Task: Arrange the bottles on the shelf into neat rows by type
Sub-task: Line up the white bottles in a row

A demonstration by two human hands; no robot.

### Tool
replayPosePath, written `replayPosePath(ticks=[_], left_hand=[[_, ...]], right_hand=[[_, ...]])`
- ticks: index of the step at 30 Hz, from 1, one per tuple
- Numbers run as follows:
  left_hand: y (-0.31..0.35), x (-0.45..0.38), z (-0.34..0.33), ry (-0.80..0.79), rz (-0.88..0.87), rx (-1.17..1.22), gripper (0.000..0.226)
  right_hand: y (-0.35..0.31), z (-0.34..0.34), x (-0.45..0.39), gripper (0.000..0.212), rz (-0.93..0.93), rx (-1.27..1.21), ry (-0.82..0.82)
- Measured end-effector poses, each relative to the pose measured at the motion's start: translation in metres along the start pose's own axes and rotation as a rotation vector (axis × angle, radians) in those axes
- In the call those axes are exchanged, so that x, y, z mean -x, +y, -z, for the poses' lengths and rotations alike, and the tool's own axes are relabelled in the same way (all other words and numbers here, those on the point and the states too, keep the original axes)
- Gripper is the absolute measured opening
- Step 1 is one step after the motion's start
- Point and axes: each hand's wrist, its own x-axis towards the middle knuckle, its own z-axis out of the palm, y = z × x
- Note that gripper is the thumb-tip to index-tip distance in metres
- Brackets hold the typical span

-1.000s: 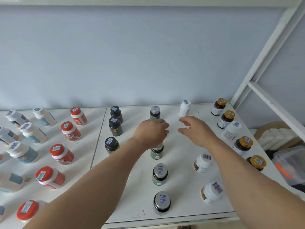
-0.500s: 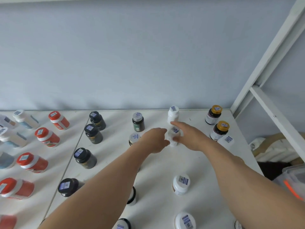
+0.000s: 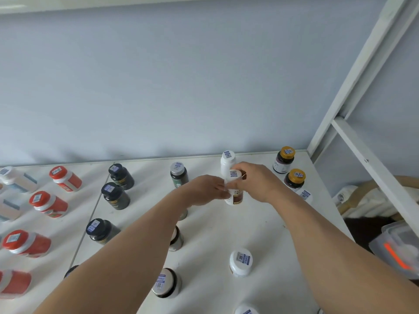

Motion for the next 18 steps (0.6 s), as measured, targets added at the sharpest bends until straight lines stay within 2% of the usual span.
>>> replayPosePath(ticks=[5, 12, 18], left_hand=[[0.0, 0.002, 0.013, -0.054, 0.026, 0.086, 0.021], [0.0, 0.001, 0.02, -0.08, 0.024, 0.094, 0.022], [0.0, 0.001, 0.016, -0.057, 0.0, -0.042, 0.03]], right_hand=[[-0.009, 0.003, -0.003, 0.036, -0.027, 0.002, 0.042], [-0.011, 0.001, -0.006, 0.039, -0.034, -0.003, 0.051], [-0.006, -0.006, -0.004, 0.037, -0.03, -0.029, 0.037]])
